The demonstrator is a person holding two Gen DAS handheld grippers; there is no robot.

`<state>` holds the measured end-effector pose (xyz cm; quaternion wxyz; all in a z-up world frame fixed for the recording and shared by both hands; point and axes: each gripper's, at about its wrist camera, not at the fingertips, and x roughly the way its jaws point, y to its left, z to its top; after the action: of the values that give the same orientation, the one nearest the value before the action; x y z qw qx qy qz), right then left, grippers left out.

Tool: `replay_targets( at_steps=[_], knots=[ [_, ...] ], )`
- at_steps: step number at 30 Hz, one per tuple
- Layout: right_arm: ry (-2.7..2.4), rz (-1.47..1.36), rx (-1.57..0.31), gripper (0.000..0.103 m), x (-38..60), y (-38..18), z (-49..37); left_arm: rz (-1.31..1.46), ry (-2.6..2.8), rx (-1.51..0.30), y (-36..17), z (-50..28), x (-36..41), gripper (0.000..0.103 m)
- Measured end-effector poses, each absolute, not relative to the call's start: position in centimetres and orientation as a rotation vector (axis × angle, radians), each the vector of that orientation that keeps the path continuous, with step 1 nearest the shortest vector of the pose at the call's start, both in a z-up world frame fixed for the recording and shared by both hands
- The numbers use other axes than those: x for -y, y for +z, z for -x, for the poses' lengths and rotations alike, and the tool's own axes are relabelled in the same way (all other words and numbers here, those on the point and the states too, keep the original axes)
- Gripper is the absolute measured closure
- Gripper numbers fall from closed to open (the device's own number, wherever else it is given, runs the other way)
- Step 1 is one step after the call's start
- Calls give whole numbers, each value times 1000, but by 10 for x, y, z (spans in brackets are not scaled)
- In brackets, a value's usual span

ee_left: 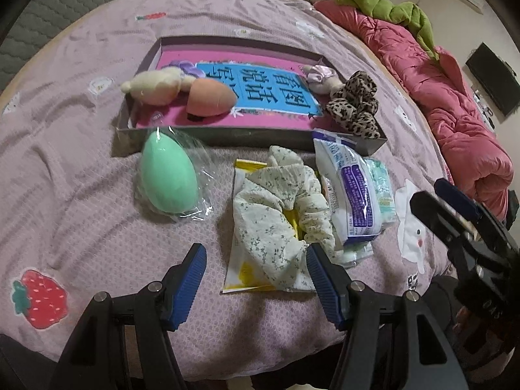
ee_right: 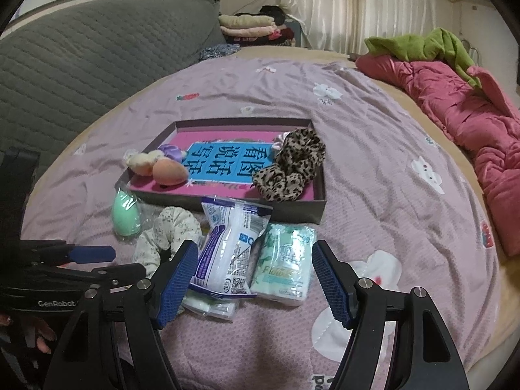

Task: Organize soft objects
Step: 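Grasp the white floral scrunchie with the left tool while the right tool grasps the wipes packet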

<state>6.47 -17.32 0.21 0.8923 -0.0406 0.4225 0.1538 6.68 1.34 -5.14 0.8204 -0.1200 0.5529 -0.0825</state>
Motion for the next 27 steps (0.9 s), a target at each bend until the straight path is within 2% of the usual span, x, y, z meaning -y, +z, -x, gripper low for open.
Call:
replay_targets(
  at_steps=[13, 19, 27],
  knots=[
    [335, 77, -930, 29, 166, -19, -77, 329, -181, -1207, -70, -87, -12, 40],
    [331, 64, -944, 29, 169, -25, -83, 357, -207, -1209, -73, -94, -9, 57],
    [347, 55, -976, 29, 160, -34, -93, 438, -222, -1207, -79, -100, -19, 63]
  ],
)
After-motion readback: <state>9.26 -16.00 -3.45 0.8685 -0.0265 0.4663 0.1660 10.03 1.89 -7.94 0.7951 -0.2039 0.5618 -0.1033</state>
